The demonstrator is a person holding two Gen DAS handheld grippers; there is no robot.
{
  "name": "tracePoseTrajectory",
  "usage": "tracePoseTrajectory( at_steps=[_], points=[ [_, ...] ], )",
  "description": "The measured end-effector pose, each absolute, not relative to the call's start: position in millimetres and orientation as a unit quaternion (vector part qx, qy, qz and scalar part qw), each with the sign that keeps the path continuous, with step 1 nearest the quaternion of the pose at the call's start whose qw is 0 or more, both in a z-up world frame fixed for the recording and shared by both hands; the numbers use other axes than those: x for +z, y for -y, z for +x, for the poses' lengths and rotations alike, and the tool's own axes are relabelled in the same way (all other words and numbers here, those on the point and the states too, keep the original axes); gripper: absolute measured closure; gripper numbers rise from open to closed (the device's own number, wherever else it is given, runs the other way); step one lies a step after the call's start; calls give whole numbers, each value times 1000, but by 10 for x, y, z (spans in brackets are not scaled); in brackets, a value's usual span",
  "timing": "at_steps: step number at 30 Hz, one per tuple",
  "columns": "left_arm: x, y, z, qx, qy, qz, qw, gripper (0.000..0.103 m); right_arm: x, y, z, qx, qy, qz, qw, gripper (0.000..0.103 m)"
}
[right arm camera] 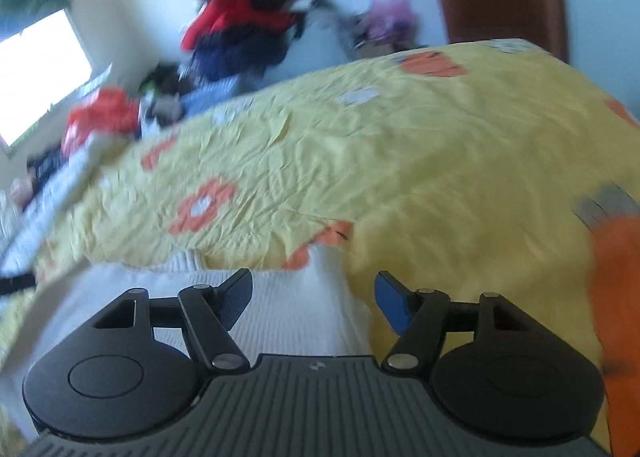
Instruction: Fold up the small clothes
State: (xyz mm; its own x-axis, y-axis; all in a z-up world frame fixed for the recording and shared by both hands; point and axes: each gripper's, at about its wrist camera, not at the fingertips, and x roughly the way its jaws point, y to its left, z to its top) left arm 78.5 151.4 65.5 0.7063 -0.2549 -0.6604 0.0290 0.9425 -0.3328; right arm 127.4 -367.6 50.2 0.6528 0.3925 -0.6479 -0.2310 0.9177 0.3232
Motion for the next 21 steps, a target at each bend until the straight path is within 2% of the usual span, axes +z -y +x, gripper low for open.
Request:
tracePoseTrajectory(
  at_steps=[2,3,4,5,6,7,12,17,21],
  points=[
    [480,-1389,958,-77,-414,-141,896,18,428,3558,1387,182,-401,97,893,52],
    [382,-1353,1068,-74,-432,-132,889,24,416,3525,1391,185,-406,92,890,82],
    [309,-1325,1114,-70,-437,-126,888,36,410,3489,1389,198,-404,86,889,89],
    [314,-1277,1089,-72,-423,-111,896,49,419,3475,1370,207,-397,81,890,89],
    [322,-1245,1087,-86,-424,-106,895,86,440,3451,1350,209,-388,74,895,89],
    [340,-1244,1062,-93,-418,-111,897,92,491,3449,1338,205,-376,71,901,89],
    [556,-1392,712,-63,-339,-110,932,93,700,3624,1401,210,-323,126,914,90],
    [274,-1481,752,-21,-374,-92,923,93,384,3400,1621,183,-365,68,910,90],
    [275,-1403,746,-11,-371,-66,926,90,265,3288,1583,168,-371,39,912,89]
  ],
)
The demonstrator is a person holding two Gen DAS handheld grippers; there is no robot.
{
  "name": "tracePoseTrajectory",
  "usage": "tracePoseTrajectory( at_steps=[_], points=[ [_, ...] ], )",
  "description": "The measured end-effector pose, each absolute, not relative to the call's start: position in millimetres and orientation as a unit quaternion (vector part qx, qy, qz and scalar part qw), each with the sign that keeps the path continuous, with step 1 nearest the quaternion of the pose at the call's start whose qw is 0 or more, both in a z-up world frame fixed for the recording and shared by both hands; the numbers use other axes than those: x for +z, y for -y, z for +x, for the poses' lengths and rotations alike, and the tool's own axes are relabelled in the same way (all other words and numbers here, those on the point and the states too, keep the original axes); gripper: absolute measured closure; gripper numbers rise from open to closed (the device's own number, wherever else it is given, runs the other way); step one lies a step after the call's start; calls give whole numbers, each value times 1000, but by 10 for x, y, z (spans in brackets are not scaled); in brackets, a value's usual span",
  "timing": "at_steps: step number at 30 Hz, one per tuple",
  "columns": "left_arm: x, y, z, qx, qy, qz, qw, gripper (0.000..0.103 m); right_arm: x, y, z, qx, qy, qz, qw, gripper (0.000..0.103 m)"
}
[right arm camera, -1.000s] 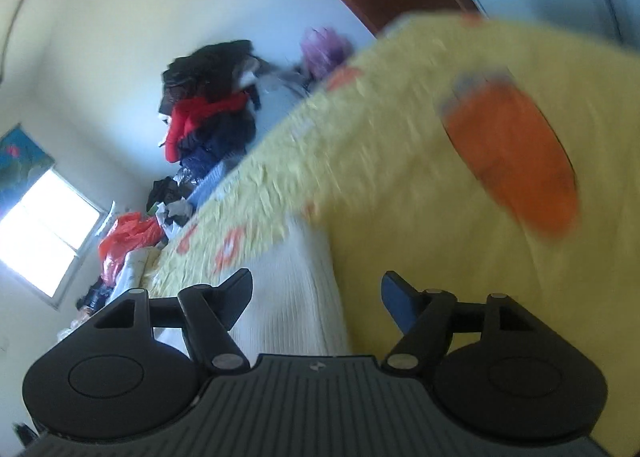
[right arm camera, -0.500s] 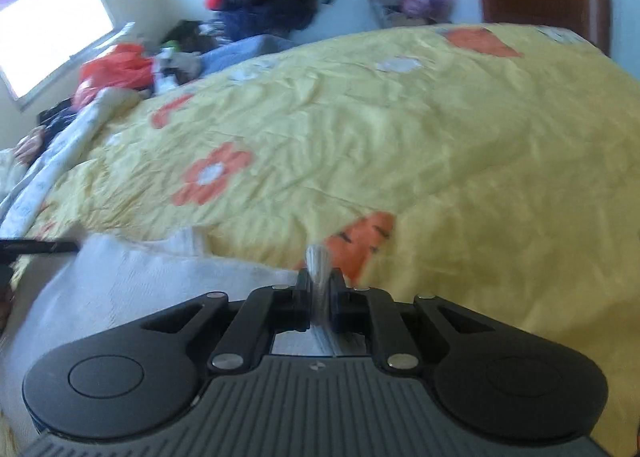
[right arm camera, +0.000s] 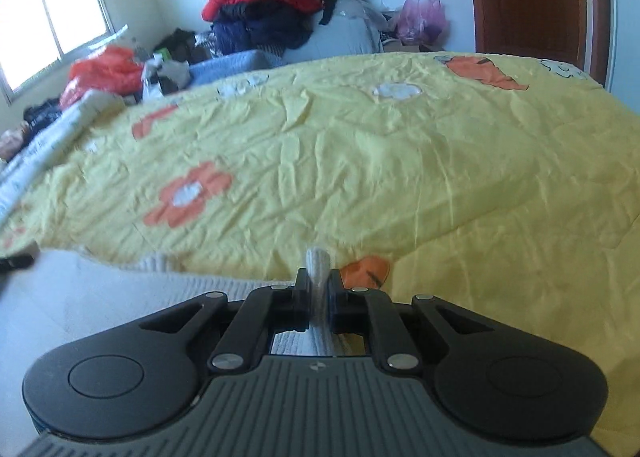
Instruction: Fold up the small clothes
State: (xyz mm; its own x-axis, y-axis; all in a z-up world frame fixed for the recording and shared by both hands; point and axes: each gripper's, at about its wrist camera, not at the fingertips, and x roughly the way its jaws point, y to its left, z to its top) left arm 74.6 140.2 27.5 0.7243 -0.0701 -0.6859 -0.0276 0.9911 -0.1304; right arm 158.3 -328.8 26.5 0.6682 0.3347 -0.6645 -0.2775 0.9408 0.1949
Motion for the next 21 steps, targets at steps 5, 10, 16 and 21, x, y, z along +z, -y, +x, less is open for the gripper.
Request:
tracePoseTrajectory(
  at_steps=[5,10,16,21],
  points=[
    [427,-1216,671,38,-352,-5,935,64,255,3273,1571,133,-378,31,915,61],
    [836,-906,377,5,-254,6,967,18,310,3264,1527,121,-367,23,922,59],
    [910,-508,340,-60,-248,55,965,18,503,3131,1307,108,-320,-9,941,58],
    [415,-429,519,-46,-322,77,942,18,422,2883,1157,143,-314,-61,936,50]
  ],
)
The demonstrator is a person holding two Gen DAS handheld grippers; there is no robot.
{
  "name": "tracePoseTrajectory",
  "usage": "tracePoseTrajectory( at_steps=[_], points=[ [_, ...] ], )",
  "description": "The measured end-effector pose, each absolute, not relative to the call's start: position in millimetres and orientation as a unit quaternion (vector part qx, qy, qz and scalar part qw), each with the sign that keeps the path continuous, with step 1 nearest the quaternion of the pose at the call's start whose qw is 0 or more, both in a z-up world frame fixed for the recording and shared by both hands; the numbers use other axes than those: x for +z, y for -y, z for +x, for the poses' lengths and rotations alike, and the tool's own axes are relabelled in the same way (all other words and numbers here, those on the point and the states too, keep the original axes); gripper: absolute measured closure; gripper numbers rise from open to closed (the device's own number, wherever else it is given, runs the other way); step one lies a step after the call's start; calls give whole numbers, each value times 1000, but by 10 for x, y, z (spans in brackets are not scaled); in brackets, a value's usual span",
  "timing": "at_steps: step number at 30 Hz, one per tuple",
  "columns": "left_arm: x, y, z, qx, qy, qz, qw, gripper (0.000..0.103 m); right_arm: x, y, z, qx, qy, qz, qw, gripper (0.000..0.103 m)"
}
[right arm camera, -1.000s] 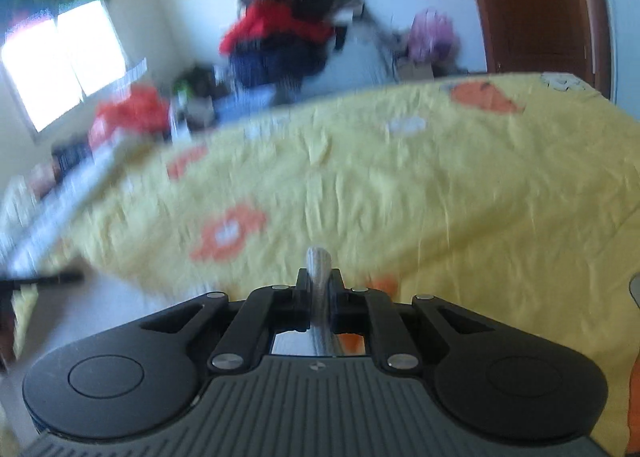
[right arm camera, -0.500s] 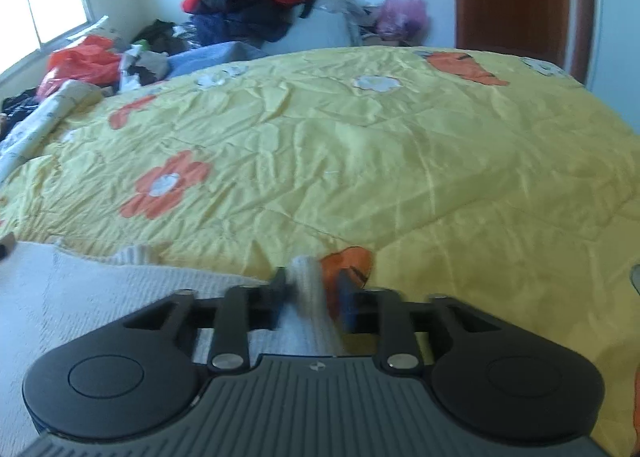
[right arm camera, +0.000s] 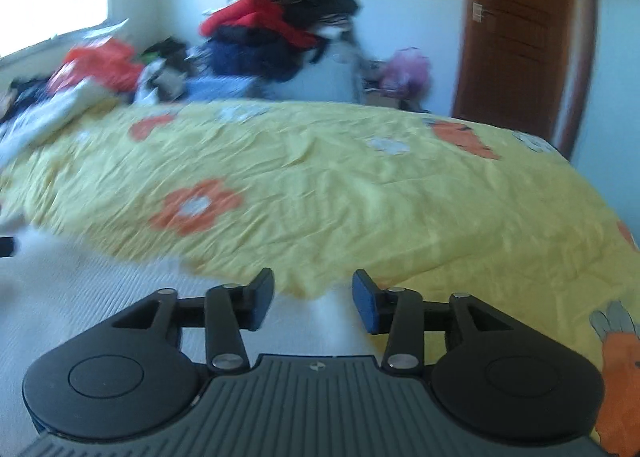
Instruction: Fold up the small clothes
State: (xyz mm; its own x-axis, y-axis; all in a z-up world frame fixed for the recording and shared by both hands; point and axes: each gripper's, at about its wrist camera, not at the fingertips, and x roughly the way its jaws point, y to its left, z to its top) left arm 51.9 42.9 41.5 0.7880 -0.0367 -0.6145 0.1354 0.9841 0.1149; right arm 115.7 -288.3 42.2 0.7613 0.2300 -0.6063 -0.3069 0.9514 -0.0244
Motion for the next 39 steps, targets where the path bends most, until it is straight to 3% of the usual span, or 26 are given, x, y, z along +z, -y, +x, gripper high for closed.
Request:
tracePoseTrajectory(
  at_steps=[7,10,14,16,19,21,26,31,34,36,39],
  points=[
    [191,-843,600,-47,-345,-23,937,13,208,3133,1392,155,-358,23,921,46],
    [291,-751,478,-10,-333,5,943,14,333,3082,1212,130,-332,7,934,47],
    [515,-632,-24,-9,-286,25,958,14,545,3047,653,179,-281,13,943,37],
    [549,-603,-246,-37,-278,18,960,8,507,2937,459,214,-291,-5,933,21],
    [303,-546,-348,-53,-316,33,947,4,198,2781,381,210,-315,-64,923,15],
    [102,-653,-447,-65,-273,17,960,3,204,2839,425,215,-315,-40,924,15],
    [197,-612,-443,-46,-288,21,956,2,373,2825,372,180,-323,-33,929,23],
    [253,-706,-660,-39,-301,1,953,3,564,2635,-25,242,-281,-37,928,17],
    [89,-806,-719,-52,-285,-4,957,2,292,2390,-39,247,-323,-105,908,13],
    [147,-814,-704,-46,-296,-11,954,2,235,2373,-75,241,-303,-105,916,9],
    [339,-882,-879,-28,-285,-43,957,2,374,2402,-121,240,-312,-92,915,12]
  ],
)
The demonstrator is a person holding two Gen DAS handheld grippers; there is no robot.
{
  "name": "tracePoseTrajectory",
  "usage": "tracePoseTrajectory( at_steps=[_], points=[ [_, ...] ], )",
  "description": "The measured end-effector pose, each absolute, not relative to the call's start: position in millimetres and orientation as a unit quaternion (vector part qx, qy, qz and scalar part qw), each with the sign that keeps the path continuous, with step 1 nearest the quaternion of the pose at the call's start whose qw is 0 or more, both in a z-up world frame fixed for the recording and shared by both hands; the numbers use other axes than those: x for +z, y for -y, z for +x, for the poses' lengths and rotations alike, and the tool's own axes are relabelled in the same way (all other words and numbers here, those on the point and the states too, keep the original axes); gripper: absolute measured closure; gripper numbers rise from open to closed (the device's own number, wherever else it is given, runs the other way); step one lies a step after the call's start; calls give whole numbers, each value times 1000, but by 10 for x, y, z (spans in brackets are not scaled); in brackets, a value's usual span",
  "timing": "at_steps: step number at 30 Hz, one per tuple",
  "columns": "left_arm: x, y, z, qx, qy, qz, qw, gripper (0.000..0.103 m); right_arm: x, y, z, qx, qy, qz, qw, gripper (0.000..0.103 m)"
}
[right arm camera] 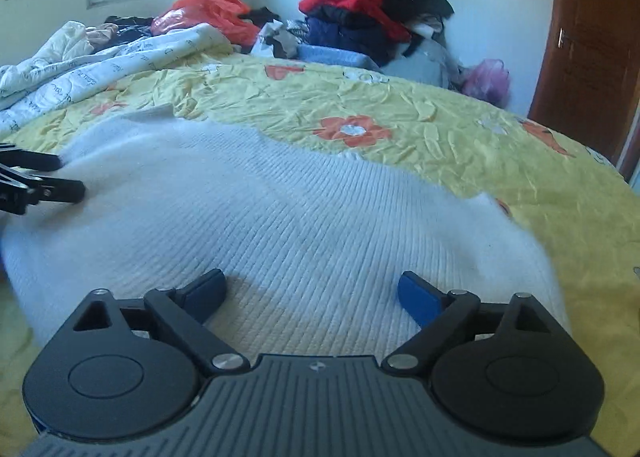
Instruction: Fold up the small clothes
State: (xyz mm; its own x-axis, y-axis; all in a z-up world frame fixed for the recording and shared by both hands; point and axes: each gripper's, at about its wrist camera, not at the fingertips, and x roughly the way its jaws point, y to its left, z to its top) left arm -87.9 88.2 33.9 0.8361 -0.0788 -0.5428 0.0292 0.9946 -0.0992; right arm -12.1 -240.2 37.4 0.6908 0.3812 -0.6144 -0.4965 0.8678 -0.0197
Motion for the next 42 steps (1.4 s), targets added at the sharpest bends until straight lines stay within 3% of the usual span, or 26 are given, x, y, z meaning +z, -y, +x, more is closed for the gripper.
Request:
tracePoseTrajectory(
  at_steps=[3,8,13,23,24,25,27,31,37,42],
  points=[
    [389,-1111,-1234,-10,-244,-139,960,2,479,2445,-214,250,-292,-78,920,11],
    [36,-1525,-1703,50,-263,-383,884,2,556,2404,-323,271,-281,-61,918,10],
    [-26,-1551,-1766,31,-249,-431,867,2,624,2210,-376,293,-274,-70,913,10],
    [-18,-1315,-1380,47,-240,-381,891,3,770,2065,-387,323,-273,-44,905,9],
    [-18,-1289,-1375,52,-240,-372,895,13,785,2053,-353,325,-276,-40,904,9],
    [-23,-1275,-1369,59,-244,-364,897,37,796,2040,-321,326,-278,-36,903,9],
    [-47,-1300,-1388,83,-250,-353,898,62,844,1997,-225,335,-284,-22,898,9],
    [-1,-1318,-1449,79,-241,-354,900,66,952,1812,64,367,-310,23,876,9],
    [373,-586,-1555,50,-177,-106,977,68,980,1295,552,429,-403,93,803,9],
    [318,-73,-1581,8,-173,37,984,68,986,683,785,466,-468,62,748,10]
  ],
)
